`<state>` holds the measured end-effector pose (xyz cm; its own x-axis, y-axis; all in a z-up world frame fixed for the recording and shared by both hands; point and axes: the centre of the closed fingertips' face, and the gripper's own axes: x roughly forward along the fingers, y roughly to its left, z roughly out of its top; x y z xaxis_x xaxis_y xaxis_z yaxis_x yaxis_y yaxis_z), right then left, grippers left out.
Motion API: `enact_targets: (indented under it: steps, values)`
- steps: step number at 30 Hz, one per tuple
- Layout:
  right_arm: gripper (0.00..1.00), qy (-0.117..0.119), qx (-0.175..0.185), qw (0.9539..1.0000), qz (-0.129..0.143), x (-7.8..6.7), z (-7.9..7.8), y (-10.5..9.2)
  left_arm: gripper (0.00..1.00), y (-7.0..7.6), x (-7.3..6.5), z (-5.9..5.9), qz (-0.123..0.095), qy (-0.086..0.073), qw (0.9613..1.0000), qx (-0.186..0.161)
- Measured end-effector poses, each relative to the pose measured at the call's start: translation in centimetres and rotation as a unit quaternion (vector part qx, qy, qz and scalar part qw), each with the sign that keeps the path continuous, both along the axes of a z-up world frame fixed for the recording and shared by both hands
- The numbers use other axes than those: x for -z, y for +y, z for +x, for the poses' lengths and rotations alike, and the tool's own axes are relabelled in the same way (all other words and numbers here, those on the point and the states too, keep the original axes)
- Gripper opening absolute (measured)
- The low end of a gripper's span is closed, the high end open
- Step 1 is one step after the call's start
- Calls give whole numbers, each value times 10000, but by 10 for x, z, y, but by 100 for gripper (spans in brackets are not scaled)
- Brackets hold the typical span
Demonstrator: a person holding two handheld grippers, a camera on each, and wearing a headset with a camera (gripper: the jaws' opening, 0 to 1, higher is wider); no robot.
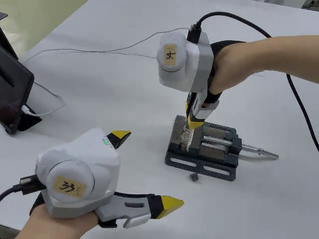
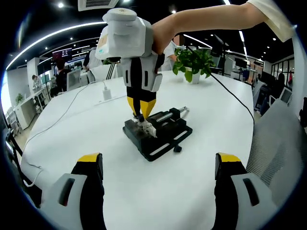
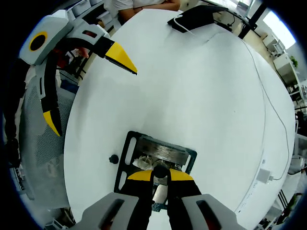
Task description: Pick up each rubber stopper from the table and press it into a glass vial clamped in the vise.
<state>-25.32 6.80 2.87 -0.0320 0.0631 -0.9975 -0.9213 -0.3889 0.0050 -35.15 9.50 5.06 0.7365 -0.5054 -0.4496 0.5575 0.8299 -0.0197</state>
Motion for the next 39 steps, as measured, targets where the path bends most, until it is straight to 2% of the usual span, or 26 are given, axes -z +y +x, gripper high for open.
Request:
enact_targets:
  steps: [7, 23, 33, 35, 39]
  values:
    - [6, 53, -246, 9996, 152, 0, 1, -3, 97, 1, -1, 1, 4, -10, 10000, -1]
    - [8, -16, -429, 9987, 268, 0, 2, -1, 96, 2, -1, 2, 12, 7, 10000, 12]
    - [14, 30, -461, 9983, 343, -4, 1, -1, 96, 2, -1, 1, 11, 8, 10000, 19]
    - [15, 93, -448, 9981, 413, -10, 1, 0, 96, 3, -1, 1, 11, 8, 10000, 20]
    - [13, 410, -375, 9973, 489, -18, 0, -4, 96, 3, -1, 2, 18, 10, 10000, 30]
